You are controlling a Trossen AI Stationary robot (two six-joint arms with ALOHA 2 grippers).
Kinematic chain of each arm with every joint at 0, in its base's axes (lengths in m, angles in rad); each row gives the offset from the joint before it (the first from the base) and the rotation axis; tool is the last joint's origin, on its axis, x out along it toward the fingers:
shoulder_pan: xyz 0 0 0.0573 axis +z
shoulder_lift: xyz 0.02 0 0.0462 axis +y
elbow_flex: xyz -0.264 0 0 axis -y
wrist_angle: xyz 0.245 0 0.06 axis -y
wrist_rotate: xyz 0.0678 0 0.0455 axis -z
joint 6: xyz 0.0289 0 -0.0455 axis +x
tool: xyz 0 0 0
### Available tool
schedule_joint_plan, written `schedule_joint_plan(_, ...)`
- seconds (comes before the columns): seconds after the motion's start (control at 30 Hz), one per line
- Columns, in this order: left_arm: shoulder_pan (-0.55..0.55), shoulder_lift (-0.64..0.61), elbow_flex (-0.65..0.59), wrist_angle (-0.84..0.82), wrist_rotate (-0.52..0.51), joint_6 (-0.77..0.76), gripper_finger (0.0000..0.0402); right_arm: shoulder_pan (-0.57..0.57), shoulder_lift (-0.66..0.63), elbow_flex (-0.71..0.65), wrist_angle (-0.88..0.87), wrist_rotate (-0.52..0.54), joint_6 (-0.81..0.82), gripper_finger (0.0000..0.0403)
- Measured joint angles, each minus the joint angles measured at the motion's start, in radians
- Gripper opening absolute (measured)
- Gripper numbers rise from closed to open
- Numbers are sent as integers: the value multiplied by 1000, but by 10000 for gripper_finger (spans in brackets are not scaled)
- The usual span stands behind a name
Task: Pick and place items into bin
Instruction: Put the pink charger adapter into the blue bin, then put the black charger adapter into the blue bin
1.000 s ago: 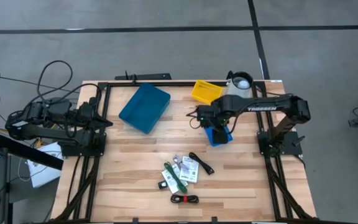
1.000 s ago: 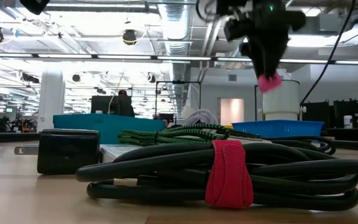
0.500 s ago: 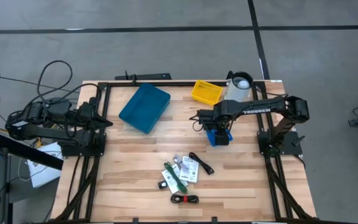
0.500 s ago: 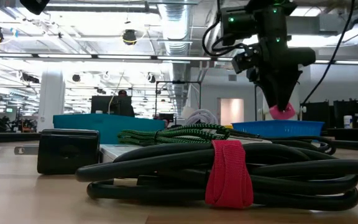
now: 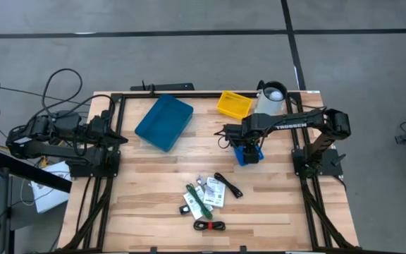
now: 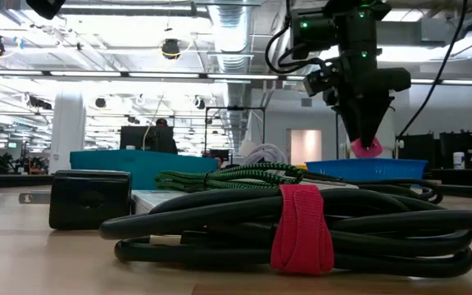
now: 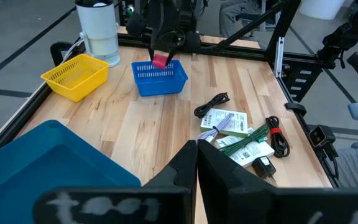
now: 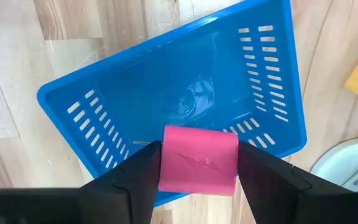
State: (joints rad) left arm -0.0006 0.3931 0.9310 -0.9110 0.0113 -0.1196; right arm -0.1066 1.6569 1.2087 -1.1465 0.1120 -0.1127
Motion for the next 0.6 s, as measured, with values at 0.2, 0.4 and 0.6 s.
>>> schedule_joint_plan(0.2, 0, 0, 0, 0, 0, 0, 0, 0, 0, 0, 10, 2, 0, 212)
schedule_joint_plan(0.4, 0, 0, 0, 0, 0, 0, 0, 0, 0, 0, 27, 2, 0, 219)
schedule_joint_plan(0.6, 0, 0, 0, 0, 0, 0, 0, 4, 0, 0, 80, 2, 0, 213)
